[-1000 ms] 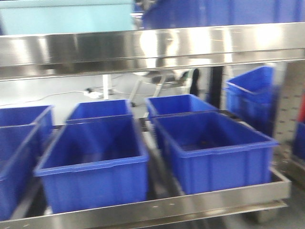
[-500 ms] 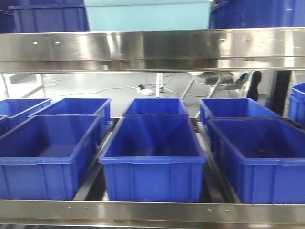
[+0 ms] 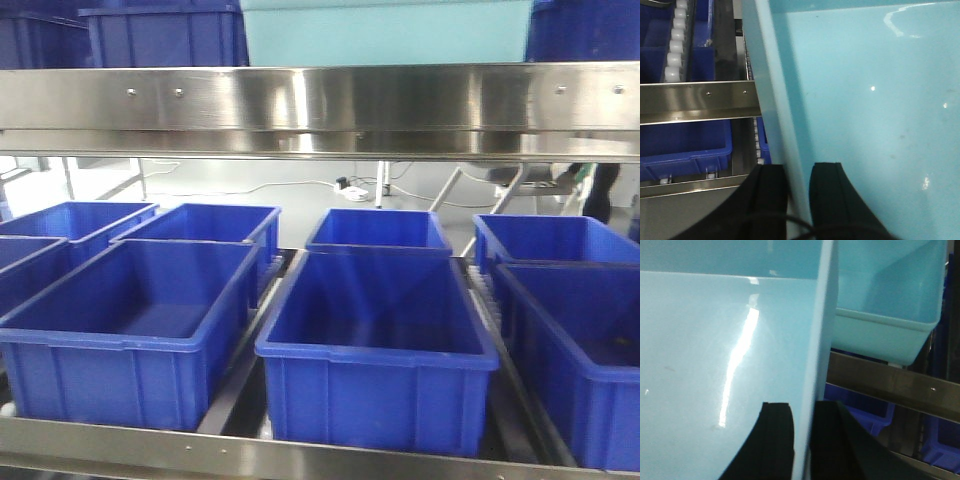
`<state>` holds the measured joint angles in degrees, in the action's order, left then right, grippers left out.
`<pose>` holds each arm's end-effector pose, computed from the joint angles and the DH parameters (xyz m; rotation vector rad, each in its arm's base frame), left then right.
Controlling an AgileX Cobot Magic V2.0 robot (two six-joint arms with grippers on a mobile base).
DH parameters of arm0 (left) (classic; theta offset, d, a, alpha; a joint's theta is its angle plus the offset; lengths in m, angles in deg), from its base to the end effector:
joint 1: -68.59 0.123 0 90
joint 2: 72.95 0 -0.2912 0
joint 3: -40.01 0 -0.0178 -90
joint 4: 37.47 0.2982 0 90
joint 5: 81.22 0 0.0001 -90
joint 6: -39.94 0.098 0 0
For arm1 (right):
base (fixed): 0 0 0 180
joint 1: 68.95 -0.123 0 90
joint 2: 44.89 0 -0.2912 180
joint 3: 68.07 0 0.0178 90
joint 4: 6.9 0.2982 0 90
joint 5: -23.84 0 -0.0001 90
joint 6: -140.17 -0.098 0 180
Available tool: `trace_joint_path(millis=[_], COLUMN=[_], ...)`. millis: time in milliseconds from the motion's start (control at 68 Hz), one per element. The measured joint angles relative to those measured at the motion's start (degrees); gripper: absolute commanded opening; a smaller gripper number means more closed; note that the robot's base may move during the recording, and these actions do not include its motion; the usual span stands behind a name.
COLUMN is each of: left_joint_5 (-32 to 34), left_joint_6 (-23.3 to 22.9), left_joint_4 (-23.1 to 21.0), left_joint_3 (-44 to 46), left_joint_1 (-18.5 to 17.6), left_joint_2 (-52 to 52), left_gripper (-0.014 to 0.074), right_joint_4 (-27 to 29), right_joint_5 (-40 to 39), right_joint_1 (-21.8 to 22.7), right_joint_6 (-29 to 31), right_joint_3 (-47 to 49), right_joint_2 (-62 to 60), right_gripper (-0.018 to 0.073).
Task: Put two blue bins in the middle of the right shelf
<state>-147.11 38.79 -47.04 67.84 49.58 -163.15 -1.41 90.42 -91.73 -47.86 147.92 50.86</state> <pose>0.3102 -0.1226 0.5086 0.3563 2.2258 -0.3977 0.3254 0.1460 0.5205 -0.2936 2.2127 0.4153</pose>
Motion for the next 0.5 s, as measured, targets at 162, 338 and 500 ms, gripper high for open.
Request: trace_joint_path(millis=[162, 338, 500], left_joint_5=[0.00, 0.00, 0.00], left_joint_6=[0.00, 0.00, 0.00], left_joint_4=[0.00, 0.00, 0.00], left_joint_3=[0.00, 0.00, 0.00], left_joint_1=[0.00, 0.00, 0.00], left_joint_2=[0.00, 0.00, 0.00], left_gripper=[-0.0111, -0.0111, -0.0111], right_joint_4=[0.00, 0.00, 0.00], right_joint_5=[0.00, 0.00, 0.00], right_joint_1=[0.00, 0.00, 0.00], right_joint_6=[0.00, 0.00, 0.00], right_joint_3=[0.00, 0.00, 0.00], right_joint_2=[0.00, 0.00, 0.00], right_gripper=[-0.0151, -0.0151, -0.0151])
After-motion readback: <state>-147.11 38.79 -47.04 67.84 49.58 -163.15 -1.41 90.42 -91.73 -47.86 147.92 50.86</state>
